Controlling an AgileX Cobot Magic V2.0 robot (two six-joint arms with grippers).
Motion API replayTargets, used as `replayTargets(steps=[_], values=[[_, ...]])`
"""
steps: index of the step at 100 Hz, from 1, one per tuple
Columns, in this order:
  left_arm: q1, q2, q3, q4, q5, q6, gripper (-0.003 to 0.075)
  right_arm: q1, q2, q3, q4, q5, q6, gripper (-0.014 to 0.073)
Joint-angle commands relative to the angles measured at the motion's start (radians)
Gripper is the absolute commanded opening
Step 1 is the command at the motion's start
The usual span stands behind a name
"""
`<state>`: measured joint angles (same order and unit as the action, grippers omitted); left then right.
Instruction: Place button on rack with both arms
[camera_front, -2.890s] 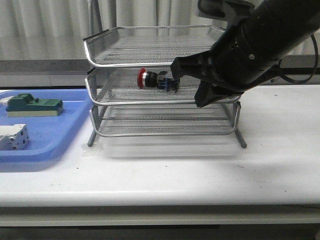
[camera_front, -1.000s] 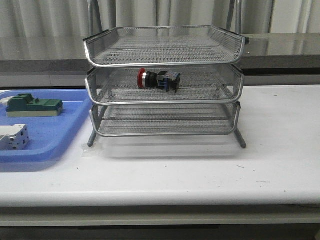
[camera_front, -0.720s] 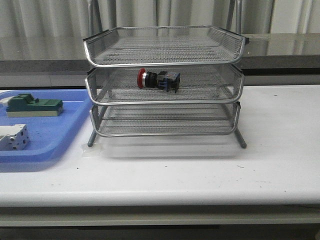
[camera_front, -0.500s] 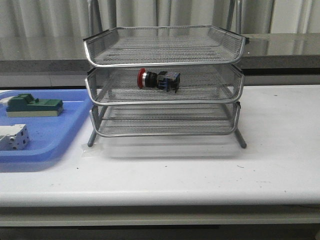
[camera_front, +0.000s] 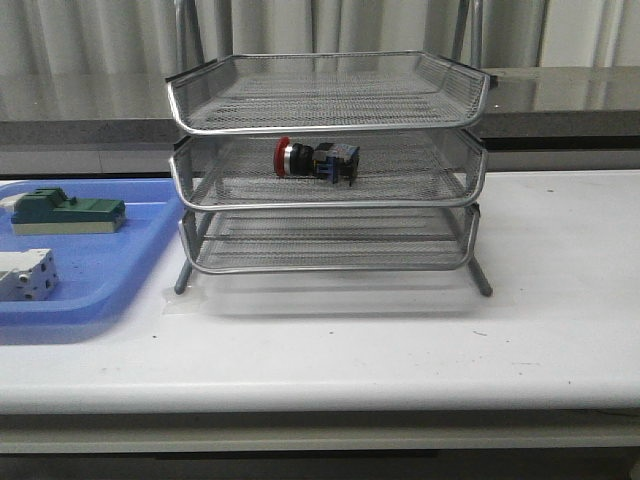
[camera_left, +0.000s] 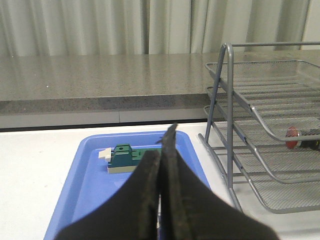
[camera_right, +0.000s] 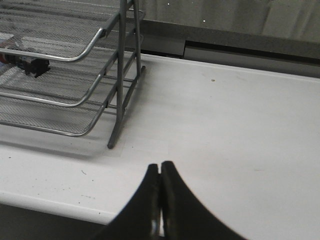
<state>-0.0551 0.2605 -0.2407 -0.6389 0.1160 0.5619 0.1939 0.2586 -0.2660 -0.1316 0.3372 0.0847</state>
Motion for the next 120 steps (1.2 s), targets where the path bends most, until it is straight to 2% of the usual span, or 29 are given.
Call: replayTargets(steps=[1, 19, 40, 52, 78, 120], values=[[0.001, 0.007, -0.028, -0.013, -0.069, -0.006, -0.002, -0.007, -0.043, 0.026, -0.017, -0.132, -0.007, -0.006], [0.001, 0.007, -0.028, -0.013, -0.069, -0.006, -0.002, -0.017, -0.159, 0.122, -0.012, -0.166, -0.007, -0.006], [0.001, 0.007, -0.028, -0.013, -0.069, -0.006, -0.002, -0.09, -0.287, 0.196, 0.021, -0.173, -0.007, -0.006], [0.001, 0.007, -0.028, -0.013, -0.069, -0.006, -0.002, -0.124, -0.285, 0.227, 0.039, -0.197, -0.007, -0.006], [0.001, 0.007, -0.028, -0.013, -0.069, -0.006, -0.002, -0.126, -0.285, 0.295, 0.041, -0.287, -0.007, -0.006], [0.001, 0.007, -0.028, -0.013, -0.069, -0.006, -0.002, -0.126, -0.285, 0.294, 0.041, -0.292, -0.007, -0.006]])
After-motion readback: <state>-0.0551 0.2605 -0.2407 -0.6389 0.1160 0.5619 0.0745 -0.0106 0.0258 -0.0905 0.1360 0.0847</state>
